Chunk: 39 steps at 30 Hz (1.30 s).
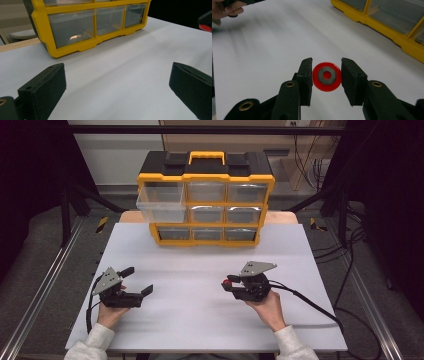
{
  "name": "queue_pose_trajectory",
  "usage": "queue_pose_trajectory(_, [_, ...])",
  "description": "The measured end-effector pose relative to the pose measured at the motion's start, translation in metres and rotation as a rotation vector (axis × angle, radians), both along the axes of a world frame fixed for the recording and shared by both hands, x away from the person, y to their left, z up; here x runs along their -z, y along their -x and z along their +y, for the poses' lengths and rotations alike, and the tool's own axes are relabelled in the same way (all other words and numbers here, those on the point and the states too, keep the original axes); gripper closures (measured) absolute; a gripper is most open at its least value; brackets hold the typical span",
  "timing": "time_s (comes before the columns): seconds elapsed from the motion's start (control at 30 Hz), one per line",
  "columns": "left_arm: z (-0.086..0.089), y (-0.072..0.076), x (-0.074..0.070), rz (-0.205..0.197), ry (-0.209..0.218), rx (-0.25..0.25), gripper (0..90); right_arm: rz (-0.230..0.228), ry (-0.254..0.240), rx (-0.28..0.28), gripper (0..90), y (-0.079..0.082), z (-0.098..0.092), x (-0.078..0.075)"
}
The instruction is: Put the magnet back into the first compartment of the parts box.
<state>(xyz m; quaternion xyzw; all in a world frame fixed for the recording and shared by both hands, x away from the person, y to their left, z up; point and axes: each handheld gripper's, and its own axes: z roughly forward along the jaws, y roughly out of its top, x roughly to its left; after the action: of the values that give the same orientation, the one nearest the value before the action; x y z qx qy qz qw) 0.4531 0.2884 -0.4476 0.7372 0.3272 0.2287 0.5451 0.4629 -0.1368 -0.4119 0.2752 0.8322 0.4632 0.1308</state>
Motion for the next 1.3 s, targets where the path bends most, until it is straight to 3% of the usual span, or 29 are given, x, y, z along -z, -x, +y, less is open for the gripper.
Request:
queue_pose_trajectory(0.27, [0.000,0.000,0.000,0.001,-0.002,0.000,0.5,-0.028,-0.016,0.015,62.2,0.001,-0.008,-0.016])
queue_pose_trajectory(1.3, [0.000,0.000,0.000,0.003,-0.006,-0.002,0.5,-0.109,-0.071,-0.002,62.2,-0.004,0.007,-0.076])
